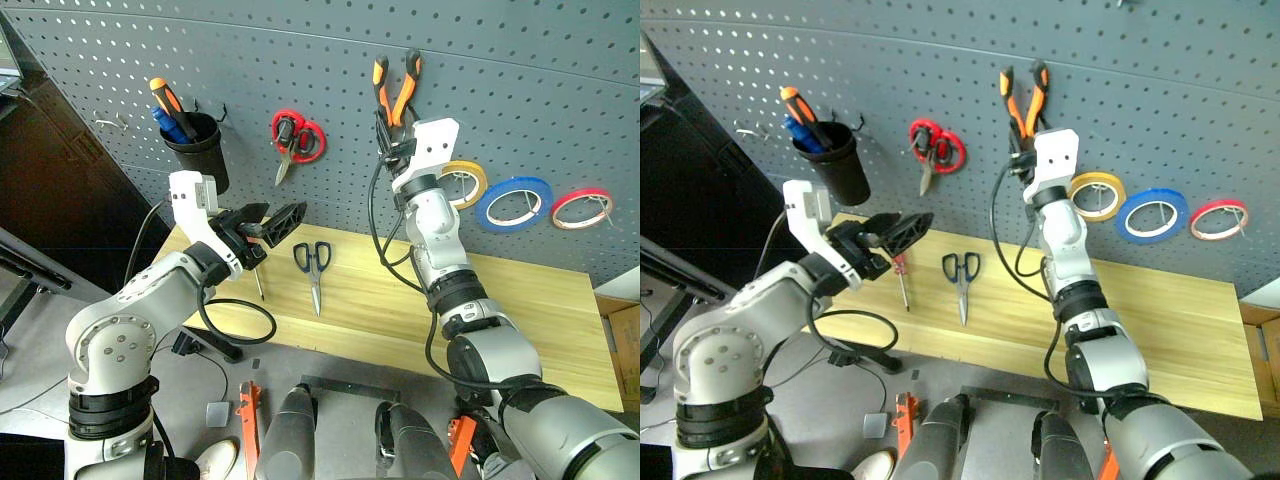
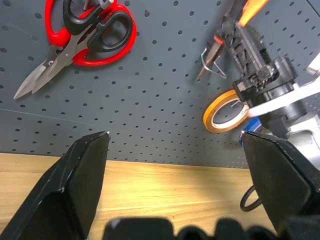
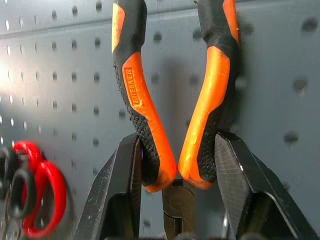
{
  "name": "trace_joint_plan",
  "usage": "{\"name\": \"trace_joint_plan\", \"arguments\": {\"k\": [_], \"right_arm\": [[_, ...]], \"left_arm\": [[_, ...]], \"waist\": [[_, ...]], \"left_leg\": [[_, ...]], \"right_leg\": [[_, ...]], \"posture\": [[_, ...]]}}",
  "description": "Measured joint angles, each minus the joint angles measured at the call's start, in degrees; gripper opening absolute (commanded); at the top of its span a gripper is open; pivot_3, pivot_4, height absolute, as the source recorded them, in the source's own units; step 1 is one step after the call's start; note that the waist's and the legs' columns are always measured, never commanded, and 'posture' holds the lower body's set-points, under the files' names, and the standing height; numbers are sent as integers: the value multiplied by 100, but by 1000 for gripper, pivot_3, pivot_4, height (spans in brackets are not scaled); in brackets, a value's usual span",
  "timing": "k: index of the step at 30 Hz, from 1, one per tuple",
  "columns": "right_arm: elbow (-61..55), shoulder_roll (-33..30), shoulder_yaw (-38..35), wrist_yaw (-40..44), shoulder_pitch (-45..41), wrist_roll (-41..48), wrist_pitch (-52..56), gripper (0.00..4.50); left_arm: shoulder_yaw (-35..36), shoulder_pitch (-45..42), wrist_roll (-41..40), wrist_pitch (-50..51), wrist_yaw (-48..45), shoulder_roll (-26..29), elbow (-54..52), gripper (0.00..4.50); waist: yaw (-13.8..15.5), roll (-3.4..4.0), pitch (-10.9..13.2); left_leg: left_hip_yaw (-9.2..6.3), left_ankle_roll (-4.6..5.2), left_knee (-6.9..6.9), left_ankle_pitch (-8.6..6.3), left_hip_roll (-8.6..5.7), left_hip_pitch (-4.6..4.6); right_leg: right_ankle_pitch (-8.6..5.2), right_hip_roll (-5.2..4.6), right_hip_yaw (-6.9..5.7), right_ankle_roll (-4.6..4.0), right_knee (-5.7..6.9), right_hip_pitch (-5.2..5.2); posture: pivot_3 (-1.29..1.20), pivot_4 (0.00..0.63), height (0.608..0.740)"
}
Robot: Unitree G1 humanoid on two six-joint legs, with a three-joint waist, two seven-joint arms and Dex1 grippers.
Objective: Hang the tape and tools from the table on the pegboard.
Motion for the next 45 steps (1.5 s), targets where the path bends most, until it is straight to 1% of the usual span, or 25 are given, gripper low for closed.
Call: {"name": "trace_joint_plan", "arguments": {"k": [6,9,17,19,20,22,25,26,29,31,36,38,39,41,43,45], "right_arm": [[-33,26,56,-76,126,-53,44,1689],[213,35,122,-187,223,-195,-47,1689],[551,14,247,-381,108,-390,-189,1689],[603,2,279,-468,73,-454,-190,2417],[644,-9,296,-494,67,-516,-188,2613],[763,-32,365,-516,151,-612,-200,3232],[816,-30,438,-516,139,-674,-200,4288],[820,-30,450,-516,140,-681,-200,4486],[811,-40,454,-549,149,-683,-194,4486],[751,-64,451,-587,176,-682,-173,4486],[105,-85,431,-473,514,-547,87,4486],[-330,-87,438,-397,736,-521,280,4486],[-407,-87,439,-381,774,-517,327,4486],[-948,-91,464,-317,1048,-507,616,4486],[-1410,-94,497,-256,1263,-499,936,4486],[-1645,-138,475,-253,1437,-451,1315,4486]], "left_arm": [[-1,-37,34,0,-2,0,14,4500],[-2,-44,67,0,-2,-1,16,4500],[-12,-78,98,0,-4,-50,20,4500],[-16,-79,105,0,-7,-65,22,4500],[-17,-82,109,0,-9,-67,26,4500],[-18,-98,130,0,-16,-69,62,4500],[-25,-155,201,-1,-26,-95,141,4500],[-25,-168,219,-1,-31,-99,155,4500],[-28,-180,271,-9,-88,-153,189,4500],[-43,-187,337,-9,-137,-212,201,4500],[-98,-292,517,-99,-276,-367,336,4500],[-114,-335,600,-134,-349,-428,398,4500],[-119,-338,617,-140,-370,-436,404,4500],[-156,-387,740,-224,-457,-532,486,4500],[-187,-462,865,-286,-547,-614,601,4500],[-264,-495,967,-366,-647,-723,673,4500]], "waist": [[-14,0,0],[-25,-1,0],[-82,-5,-4],[-88,-6,-5],[-88,-7,-5],[-88,-8,-6],[-89,-9,-6],[-88,-9,-6],[-88,-8,-7],[-88,-8,-7],[-77,-22,-17],[-73,-44,-31],[-72,-47,-32],[-66,-53,-46],[-57,-68,-69],[-70,-68,-72]], "left_leg": [[0,0,0,0,-1,-2],[2,-2,0,3,-4,-2],[-1,-5,0,4,-3,9],[-3,-6,0,3,-3,10],[-4,-8,0,2,-3,10],[-7,-14,0,-2,-3,8],[-9,-26,0,-10,-3,5],[-10,-36,0,-15,-2,5],[-20,-38,-24,-17,12,-9],[-9,-16,-33,-3,8,-27],[22,12,-32,29,-6,-40],[52,-3,-32,55,-12,-46],[58,-3,-33,55,-14,-47],[95,21,-41,75,-14,-48],[117,9,-79,87,-8,-56],[124,4,-86,91,-6,-60]], "right_leg": [[0,2,-2,0,0,0],[0,8,-3,1,2,0],[0,9,-6,1,0,14],[0,8,-6,1,-2,14],[0,7,-6,1,-3,14],[0,6,-5,1,-8,14],[0,6,-5,1,-15,12],[0,5,-4,1,-26,4],[0,5,-10,1,-107,20],[1,4,-16,-1,-133,21],[18,-18,1,9,-135,24],[84,-40,3,89,-136,27],[89,-42,2,97,-136,26],[91,-41,-8,101,-135,22],[93,-42,-8,95,-135,23],[101,-41,-8,78,-135,17]], "posture": [[284,235,740],[289,231,740],[283,231,740],[280,227,740],[279,227,740],[277,225,740],[272,222,740],[268,219,740],[260,215,740],[247,207,740],[222,193,740],[210,185,740],[202,180,740],[190,170,740],[177,159,740],[168,152,740]]}}
